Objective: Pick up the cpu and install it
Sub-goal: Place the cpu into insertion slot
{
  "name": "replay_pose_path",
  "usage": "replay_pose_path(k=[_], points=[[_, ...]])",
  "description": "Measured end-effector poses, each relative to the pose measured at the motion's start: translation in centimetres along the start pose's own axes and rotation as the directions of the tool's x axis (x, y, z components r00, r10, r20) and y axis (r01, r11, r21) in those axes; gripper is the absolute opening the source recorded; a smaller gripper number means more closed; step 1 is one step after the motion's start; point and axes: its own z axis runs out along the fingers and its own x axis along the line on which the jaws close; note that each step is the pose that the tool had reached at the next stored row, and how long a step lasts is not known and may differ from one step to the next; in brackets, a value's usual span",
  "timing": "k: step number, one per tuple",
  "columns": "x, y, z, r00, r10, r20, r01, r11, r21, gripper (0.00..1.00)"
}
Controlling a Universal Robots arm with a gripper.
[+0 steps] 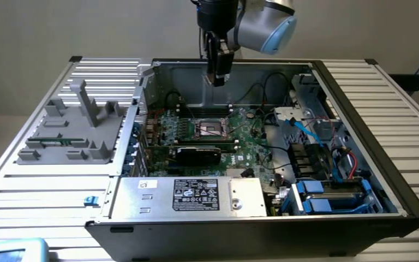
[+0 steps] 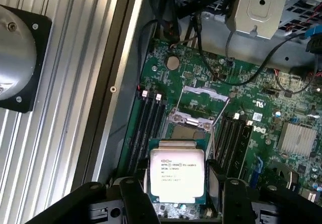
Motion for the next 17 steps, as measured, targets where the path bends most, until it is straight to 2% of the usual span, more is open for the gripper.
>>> replay_pose_path(k=[6,12,17], points=[[0.0,0.0,0.05,0.996,0.089,0.0029,-0.089,0.996,-0.0005,0.55],[0.0,0.0,0.06,0.9948,0.102,0.0034,-0.102,0.9948,-0.0006,0.55],[0.0,-0.01,0.24,0.9827,0.185,0.0057,-0.185,0.9827,-0.0014,0.55]])
